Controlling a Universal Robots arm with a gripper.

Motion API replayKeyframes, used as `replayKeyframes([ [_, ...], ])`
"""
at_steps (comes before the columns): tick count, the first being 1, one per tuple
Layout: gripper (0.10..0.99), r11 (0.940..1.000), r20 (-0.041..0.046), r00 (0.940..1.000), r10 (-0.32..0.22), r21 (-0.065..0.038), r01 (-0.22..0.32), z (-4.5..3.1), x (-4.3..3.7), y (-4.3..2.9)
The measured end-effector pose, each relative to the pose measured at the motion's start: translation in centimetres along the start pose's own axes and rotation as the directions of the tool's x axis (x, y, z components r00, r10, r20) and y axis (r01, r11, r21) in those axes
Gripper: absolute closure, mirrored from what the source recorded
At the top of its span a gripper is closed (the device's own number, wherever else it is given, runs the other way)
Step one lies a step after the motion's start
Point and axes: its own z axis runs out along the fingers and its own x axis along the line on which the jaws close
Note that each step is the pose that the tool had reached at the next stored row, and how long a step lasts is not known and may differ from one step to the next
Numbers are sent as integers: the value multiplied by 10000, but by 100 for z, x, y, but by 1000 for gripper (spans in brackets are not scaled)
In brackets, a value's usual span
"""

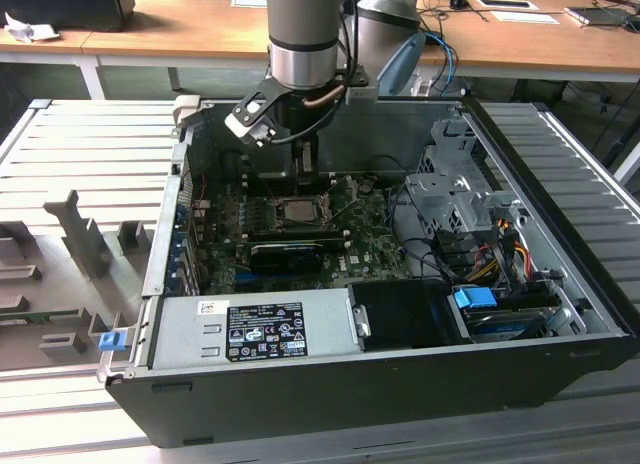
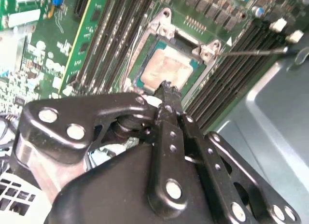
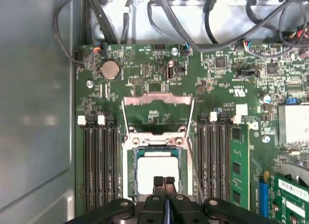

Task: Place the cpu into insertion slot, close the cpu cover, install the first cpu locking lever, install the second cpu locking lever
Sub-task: 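Close the cpu cover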

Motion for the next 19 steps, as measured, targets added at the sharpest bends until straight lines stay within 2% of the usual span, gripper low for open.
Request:
replayKeyframes([
  [2, 980, 10000, 3, 10000, -1, 17, 1, -15, 0, 25],
  [3, 980, 10000, 1, 10000, 1, 17, -1, -47, 0, 26],
  [4, 980, 10000, 1, 10000, 2, 16, -2, -120, 0, 30],
  [5, 980, 10000, -3, 10000, 0, 16, 0, -161, 2, 66],
  [6, 980, 10000, -1, 10000, -2, 24, 2, -158, 2, 139],
  [9, 980, 10000, -15, 10000, 2, 37, -2, -152, 4, 286],
  [15, 980, 9994, -35, 9994, -350, 46, 351, -129, 37, 493],
  [17, 980, 9984, -42, 9985, -555, 48, 555, -124, 39, 540],
  [18, 980, 9973, -52, 9973, -733, 47, 733, -107, 52, 667],
  [19, 980, 9973, -54, 9973, -735, 47, 735, -91, 61, 827],
])
